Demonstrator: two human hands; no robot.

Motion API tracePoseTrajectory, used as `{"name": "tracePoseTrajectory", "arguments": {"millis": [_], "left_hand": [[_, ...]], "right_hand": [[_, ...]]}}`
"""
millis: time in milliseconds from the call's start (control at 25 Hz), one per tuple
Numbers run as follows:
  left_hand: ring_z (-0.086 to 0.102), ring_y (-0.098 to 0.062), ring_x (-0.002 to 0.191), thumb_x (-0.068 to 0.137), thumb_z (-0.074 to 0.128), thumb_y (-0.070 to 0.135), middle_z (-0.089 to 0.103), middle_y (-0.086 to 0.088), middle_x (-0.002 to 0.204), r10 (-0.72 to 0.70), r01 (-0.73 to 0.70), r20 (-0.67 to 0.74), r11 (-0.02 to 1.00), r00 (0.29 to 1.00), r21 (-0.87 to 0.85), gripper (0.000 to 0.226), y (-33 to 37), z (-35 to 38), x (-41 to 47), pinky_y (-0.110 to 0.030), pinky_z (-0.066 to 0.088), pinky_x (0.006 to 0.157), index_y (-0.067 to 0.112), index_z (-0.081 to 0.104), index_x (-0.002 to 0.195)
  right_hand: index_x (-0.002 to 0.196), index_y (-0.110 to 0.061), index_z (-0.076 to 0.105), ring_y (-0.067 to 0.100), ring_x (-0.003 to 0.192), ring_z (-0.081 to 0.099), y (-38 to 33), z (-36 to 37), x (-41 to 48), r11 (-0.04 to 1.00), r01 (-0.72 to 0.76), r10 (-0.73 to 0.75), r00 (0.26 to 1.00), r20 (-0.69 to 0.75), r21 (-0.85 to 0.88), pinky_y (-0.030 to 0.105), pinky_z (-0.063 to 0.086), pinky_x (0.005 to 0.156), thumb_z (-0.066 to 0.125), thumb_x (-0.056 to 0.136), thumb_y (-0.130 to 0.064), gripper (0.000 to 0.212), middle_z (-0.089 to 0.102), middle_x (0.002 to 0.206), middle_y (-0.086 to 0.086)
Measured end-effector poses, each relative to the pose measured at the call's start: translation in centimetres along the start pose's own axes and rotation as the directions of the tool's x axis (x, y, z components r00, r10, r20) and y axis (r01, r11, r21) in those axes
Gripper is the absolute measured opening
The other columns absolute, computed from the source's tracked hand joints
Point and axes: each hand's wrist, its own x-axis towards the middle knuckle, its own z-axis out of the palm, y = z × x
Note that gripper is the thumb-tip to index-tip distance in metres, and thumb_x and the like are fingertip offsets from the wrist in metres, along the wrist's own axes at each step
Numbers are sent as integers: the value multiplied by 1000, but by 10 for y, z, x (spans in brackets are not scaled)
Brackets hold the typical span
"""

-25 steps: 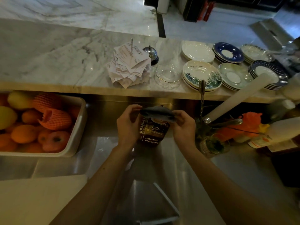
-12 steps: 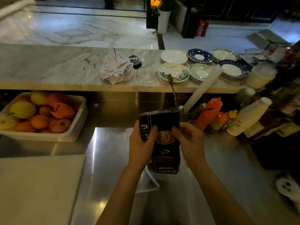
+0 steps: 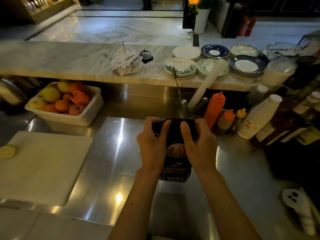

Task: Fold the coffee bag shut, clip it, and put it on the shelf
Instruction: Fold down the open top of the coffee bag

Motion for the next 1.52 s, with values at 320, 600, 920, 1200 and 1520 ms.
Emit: {"name": "tracePoseTrajectory", "arguments": {"millis": [320, 600, 920, 1200, 1520], "left_hand": [[68, 9, 75, 94, 59, 33, 68, 32, 81, 114, -117, -57, 992, 992, -55, 1, 26, -35, 20, -2, 47, 58, 33, 58, 95], [58, 9, 60, 102, 44, 25, 61, 29, 69, 121, -127, -117, 991, 986, -39, 25, 21, -74, 42, -3, 40, 51, 29, 53, 79], [70, 5, 70, 94, 56, 38, 74, 23, 78, 144, -123, 110, 976, 983, -179, 12, 27, -93, 71, -8, 49, 59, 36, 65, 85], [66, 4, 66, 98, 48, 40, 69, 16, 71, 158, -162, -42, 980, 987, -120, 27, 38, -93, 78, -10, 48, 54, 21, 63, 86], [71, -9, 72, 102, 48, 24, 73, -3, 80, 124, -99, 86, 963, 989, -252, 30, 53, -101, 92, -21, 55, 60, 3, 67, 95]], "right_hand": [[92, -18, 57, -15, 63, 56, -47, 29, 18, 987, 162, -162, 981, -107, -8, 2, 47, 54, 53, 92, -46, 29, 60, 74, -15], [83, -10, 56, -3, 41, 47, -79, 56, 18, 963, 266, -269, 953, -137, -41, 13, 39, 38, 39, 100, -35, 34, 42, 53, -17], [80, -18, 50, 0, 45, 48, -104, 59, 35, 969, 218, -193, 961, -196, 112, 7, 32, 40, 34, 104, -35, 34, 40, 51, -13], [101, -20, 56, -2, 81, 68, -104, 53, 38, 934, 199, -216, 976, 24, 297, 16, 55, 64, 48, 94, -50, 32, 69, 90, -19], [72, -34, 45, 4, 50, 42, -115, 43, 45, 953, 217, -212, 976, -45, 212, 37, 39, 46, 38, 99, -42, 29, 48, 60, -5]]}}
